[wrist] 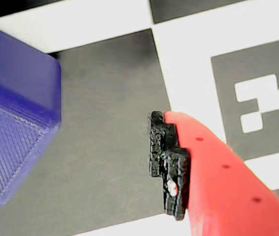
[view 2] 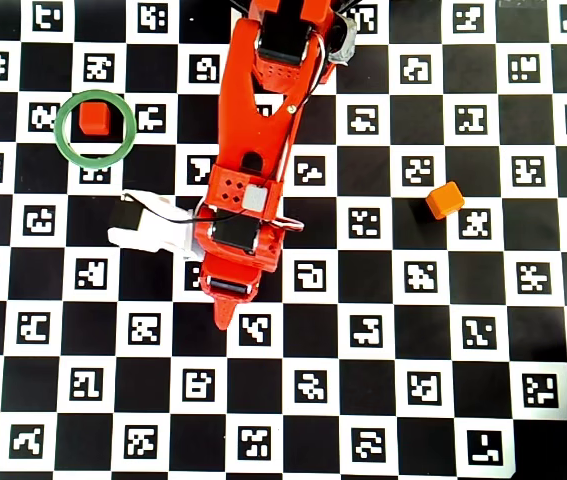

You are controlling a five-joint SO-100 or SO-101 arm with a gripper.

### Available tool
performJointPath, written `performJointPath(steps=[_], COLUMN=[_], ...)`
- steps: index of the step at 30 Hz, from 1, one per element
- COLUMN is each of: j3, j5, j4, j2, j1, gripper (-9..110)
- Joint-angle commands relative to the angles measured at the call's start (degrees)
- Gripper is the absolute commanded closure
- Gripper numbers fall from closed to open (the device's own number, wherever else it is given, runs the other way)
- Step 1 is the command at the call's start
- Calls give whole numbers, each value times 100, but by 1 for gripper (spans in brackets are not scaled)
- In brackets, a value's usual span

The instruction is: Grab the red cube then put it in the green circle then put the blue cube on top and finally the orange cube on top

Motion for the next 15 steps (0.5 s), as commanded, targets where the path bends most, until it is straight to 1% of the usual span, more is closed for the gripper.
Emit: performJointPath(steps=[1, 15], j3=[-448, -712], j5=[264, 1116], j4=[26, -246], j2=[132, -62], j1=[-88, 167], gripper=[55, 55])
